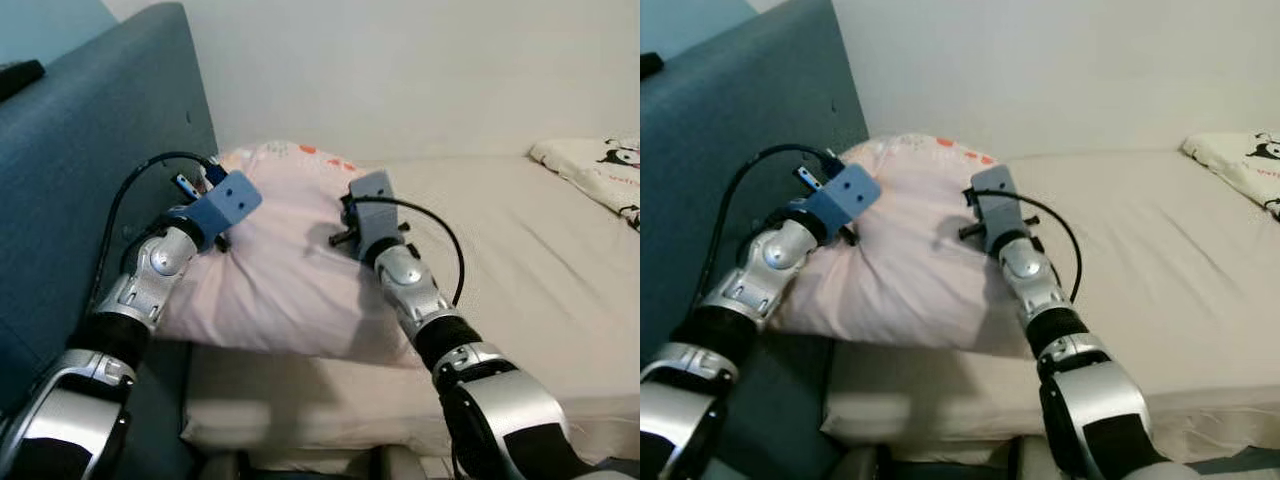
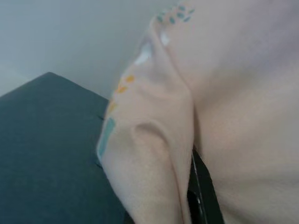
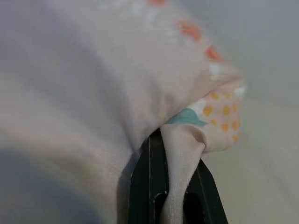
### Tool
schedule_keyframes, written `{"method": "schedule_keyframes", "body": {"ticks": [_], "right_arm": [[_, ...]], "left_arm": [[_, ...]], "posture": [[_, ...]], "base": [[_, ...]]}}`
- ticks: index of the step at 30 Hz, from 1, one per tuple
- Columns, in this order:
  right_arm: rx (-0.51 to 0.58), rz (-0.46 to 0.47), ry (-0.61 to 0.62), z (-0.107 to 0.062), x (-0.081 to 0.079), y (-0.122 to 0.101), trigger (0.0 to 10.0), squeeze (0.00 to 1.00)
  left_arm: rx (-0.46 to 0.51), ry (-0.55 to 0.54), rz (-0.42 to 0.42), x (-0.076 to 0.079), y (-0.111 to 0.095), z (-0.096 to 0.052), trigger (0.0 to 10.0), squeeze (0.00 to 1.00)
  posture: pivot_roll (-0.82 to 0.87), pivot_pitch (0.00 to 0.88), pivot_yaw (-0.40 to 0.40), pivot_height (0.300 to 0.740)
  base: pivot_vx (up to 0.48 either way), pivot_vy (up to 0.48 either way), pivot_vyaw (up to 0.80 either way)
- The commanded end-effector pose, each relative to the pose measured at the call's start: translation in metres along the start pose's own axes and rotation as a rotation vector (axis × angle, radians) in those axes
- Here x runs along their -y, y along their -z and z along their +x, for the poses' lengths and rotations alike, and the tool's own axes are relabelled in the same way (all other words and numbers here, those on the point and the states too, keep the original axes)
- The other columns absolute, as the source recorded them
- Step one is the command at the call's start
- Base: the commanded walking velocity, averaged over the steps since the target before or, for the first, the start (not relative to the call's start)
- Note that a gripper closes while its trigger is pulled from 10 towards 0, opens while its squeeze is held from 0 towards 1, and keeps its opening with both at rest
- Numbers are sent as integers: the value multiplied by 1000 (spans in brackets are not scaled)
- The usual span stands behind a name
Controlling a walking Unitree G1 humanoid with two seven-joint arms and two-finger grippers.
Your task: Clean up the room
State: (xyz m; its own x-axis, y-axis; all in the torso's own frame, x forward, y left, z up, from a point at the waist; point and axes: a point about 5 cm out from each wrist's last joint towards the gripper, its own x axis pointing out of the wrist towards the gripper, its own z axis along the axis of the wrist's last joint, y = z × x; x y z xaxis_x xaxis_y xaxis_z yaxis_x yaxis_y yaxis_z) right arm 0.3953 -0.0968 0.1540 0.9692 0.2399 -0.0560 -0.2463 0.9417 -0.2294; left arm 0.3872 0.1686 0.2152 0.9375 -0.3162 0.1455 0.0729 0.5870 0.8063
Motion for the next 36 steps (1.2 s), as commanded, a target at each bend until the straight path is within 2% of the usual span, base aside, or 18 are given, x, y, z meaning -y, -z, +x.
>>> {"method": "schedule_keyframes", "body": {"ticks": [1, 2, 3, 4, 5, 6, 11, 13, 14, 16, 18, 20, 25, 26, 29, 33, 36], "right_arm": [[-206, 13, 80, -16, 10, 48, 10000, 0], [-206, 13, 80, -16, 10, 48, 10000, 0], [-281, -18, 103, -22, 10, 64, 10000, 0], [-326, 4, 118, -26, 11, 72, 10000, 0], [-326, 4, 118, -26, 11, 72, 10000, 0], [-383, 46, 143, -31, 13, 82, 10000, 0], [-426, 108, 166, -35, 15, 90, 10000, 0], [-426, 152, 162, -36, 15, 91, 10000, 0], [-426, 152, 162, -36, 15, 91, 10000, 0], [-419, 135, 151, -36, 15, 90, 10000, 0], [-416, 109, 146, -36, 15, 90, 10000, 0], [-370, 124, 137, -31, 14, 82, 10000, 0], [-293, 129, 105, -22, 11, 65, 10000, 0], [-255, 115, 84, -17, 8, 55, 10000, 0], [-242, 106, 77, -15, 7, 51, 10000, 0], [-171, -7, 21, -6, 0, 29, 10000, 0], [-163, -30, 17, -4, 0, 26, 10000, 0]], "left_arm": [[-71, -101, 57, -30, 12, -3, 10000, 0], [-71, -101, 57, -30, 12, -3, 10000, 0], [-74, -85, 44, -22, 11, -4, 10000, 0], [-71, -63, 32, -13, 10, -6, 10000, 0], [-71, -63, 32, -13, 10, -6, 10000, 0], [-65, -42, 8, -2, 8, -8, 10000, 0], [-73, -49, -37, 8, 7, -11, 10000, 0], [-85, -87, -100, 15, 6, -14, 10000, 0], [-85, -87, -100, 15, 6, -14, 10000, 0], [-116, -158, -184, 19, 7, -19, 10000, 0], [-118, -188, -195, 21, 7, -20, 10000, 0], [-103, -229, -237, 26, 4, -25, 10000, 0], [-59, -250, -241, 22, -6, -29, 10000, 0], [-34, -242, -232, 20, -13, -34, 10000, 0], [-25, -239, -226, 18, -16, -35, 10000, 0], [24, -235, -167, 10, -28, -48, 10000, 0], [32, -221, -149, 10, -29, -50, 10000, 0]], "posture": [[105, 146, -10, 612], [105, 146, -10, 612], [119, 158, -11, 612], [138, 170, -12, 612], [138, 170, -12, 612], [150, 176, -9, 612], [170, 191, -12, 612], [182, 194, -18, 612], [182, 194, -18, 612], [175, 199, -24, 612], [175, 199, -24, 612], [179, 197, -31, 612], [185, 200, -39, 612], [192, 194, -41, 612], [192, 194, -41, 612], [213, 193, -50, 612], [214, 195, -52, 612]], "base": [[0, 0, 0], [0, 0, 0], [0, 0, 0], [0, 0, 0], [0, 0, 0], [0, 0, 0], [0, 0, 0], [0, 0, 0], [0, 0, 0], [0, 0, 0], [0, 0, 0], [0, 0, 0], [0, 0, 0], [0, 0, 0], [0, 0, 0], [0, 0, 0], [0, 0, 0]]}}
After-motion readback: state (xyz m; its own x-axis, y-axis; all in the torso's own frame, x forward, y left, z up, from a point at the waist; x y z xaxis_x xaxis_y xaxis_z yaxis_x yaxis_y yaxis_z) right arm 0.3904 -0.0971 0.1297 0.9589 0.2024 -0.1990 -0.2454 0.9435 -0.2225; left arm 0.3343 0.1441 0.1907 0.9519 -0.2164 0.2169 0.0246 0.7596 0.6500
